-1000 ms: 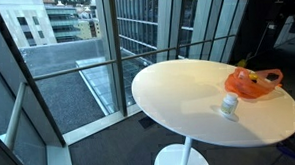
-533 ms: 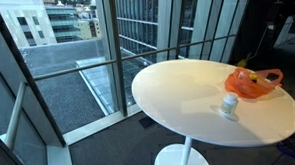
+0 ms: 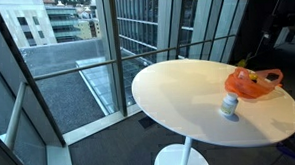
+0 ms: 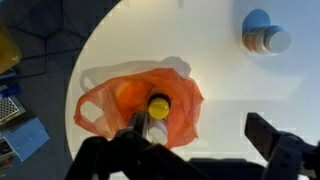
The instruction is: Put the black and yellow container on the table
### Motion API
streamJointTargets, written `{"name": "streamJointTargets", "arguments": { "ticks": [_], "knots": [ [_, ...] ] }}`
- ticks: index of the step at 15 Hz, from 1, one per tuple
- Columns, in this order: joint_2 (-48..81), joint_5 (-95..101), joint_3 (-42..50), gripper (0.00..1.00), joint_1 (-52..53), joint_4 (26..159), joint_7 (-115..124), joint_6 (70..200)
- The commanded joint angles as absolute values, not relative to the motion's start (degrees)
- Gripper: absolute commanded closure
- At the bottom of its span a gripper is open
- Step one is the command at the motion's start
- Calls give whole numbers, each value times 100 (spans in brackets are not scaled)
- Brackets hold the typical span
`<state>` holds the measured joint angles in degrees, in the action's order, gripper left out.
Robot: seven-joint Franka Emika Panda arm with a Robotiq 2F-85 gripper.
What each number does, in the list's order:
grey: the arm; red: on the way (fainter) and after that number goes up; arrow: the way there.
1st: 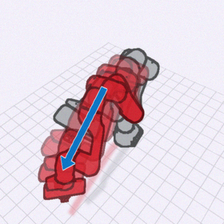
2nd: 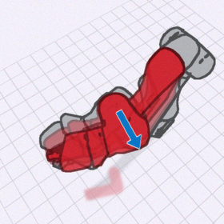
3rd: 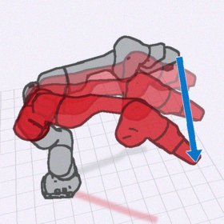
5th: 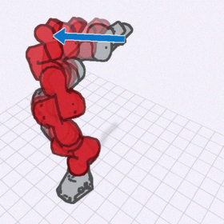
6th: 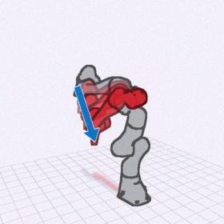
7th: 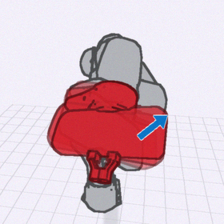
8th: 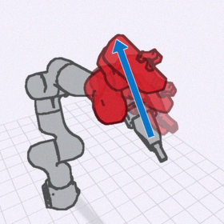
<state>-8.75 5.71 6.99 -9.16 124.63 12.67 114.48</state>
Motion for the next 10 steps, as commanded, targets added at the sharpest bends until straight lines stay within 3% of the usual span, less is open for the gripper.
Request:
{"name": "streamJointTargets", "arguments": {
  "ticks": [1,10],
  "knots": [
    [-421,539,902,0,-1051,12355,1153,11885],
    [570,472,1261,0,-1254,12254,1068,12690]
  ]
}}
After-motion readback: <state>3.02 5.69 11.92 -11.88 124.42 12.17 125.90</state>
